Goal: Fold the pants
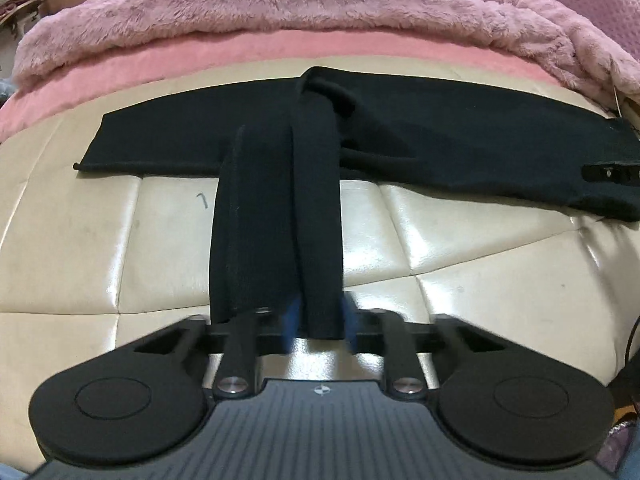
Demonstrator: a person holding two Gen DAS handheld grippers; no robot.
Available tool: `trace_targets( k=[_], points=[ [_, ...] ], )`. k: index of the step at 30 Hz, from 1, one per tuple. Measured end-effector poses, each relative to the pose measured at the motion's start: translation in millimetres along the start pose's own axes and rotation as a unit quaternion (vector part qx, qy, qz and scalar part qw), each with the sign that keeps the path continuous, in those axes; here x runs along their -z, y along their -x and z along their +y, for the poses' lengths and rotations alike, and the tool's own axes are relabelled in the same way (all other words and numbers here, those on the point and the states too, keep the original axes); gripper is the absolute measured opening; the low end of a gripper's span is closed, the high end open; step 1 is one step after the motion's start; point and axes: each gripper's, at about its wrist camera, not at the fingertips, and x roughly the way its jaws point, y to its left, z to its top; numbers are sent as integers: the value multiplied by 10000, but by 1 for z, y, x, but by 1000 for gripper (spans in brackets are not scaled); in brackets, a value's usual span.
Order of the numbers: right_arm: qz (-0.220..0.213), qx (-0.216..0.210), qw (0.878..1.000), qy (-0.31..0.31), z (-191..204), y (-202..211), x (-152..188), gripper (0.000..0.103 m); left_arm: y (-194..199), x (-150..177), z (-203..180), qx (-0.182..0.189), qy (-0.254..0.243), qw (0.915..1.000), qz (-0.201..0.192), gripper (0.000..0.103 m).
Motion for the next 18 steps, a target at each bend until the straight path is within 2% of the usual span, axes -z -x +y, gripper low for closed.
trace_targets(
  k=[1, 5, 10, 14, 18],
  points=[
    [36, 30, 10000, 5, 1, -3, 1, 31, 2, 0, 2, 21, 50, 10000, -58, 5],
    [48, 82, 9999, 72, -1, -4, 4, 31, 21, -9, 18, 79, 300, 9985, -459, 3],
    [26, 248, 9996, 130, -12, -13, -9, 32, 56, -52, 57, 39, 531, 9949, -855, 3],
    [12, 379, 9992, 85, -27, -20, -21, 32, 71, -99, 94, -65, 498, 9950, -868, 3],
    [-28, 493, 9987, 87, -40, -30, -36, 32, 64, -146, 130, -99, 539, 9976, -425, 3]
  ],
)
